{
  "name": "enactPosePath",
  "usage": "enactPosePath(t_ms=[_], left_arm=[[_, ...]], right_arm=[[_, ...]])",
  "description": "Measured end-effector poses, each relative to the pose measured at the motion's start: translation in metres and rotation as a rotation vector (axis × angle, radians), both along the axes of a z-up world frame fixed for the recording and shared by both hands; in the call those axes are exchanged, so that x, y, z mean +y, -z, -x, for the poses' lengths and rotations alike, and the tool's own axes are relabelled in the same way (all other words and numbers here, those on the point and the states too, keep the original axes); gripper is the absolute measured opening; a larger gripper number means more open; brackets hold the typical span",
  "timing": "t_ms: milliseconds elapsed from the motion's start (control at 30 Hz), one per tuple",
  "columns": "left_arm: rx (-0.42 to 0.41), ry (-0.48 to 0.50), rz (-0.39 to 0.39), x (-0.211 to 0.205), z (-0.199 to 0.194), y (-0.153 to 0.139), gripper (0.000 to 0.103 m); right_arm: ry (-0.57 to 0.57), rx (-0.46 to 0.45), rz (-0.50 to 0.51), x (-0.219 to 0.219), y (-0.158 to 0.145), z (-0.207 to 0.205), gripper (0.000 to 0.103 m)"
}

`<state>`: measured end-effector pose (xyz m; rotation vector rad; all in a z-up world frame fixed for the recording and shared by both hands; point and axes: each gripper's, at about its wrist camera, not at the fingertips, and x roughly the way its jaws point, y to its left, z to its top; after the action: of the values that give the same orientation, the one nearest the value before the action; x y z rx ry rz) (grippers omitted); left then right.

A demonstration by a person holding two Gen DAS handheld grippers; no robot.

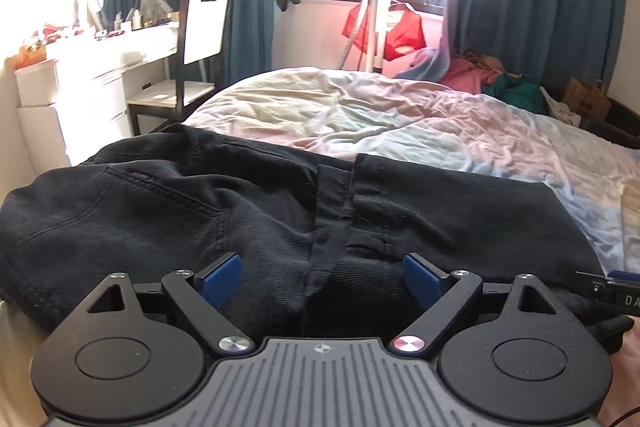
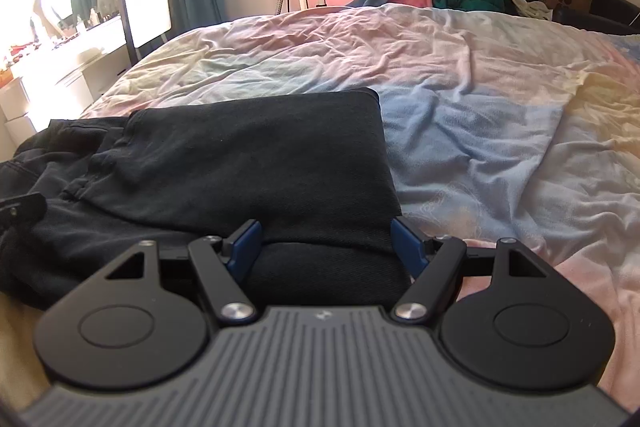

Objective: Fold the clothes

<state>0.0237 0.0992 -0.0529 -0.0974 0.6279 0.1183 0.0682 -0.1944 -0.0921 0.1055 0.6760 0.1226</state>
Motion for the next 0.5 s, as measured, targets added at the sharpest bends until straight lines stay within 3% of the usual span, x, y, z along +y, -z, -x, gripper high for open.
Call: enactPosePath(t_ms=[167,267,433,500], left_arm=[[0.017,-0.222,0.081,0.056,0.014,-0.028,0.091],[0.032,-0.388,0.187,0.099,0.027,-0.038,0.092],[0.094,-0.644,0.421,0.159,0.053,-0.029,0.092],[0.124,-0.708,0.570,0.180,0.060,-0.015,0.092]], right_arm=[[0.012,0.023,-0.019,-0.005,-0.001,-0.001,0.074],[0.022,0.041,-0.035,-0.007,-0.002,-0.004,0.076],[0.024,0.048,-0.029,-0.006,-0.003,-0.005,0.076],[0.025,0.048,-0.031,-0.006,-0.003,-0.005,0.076]])
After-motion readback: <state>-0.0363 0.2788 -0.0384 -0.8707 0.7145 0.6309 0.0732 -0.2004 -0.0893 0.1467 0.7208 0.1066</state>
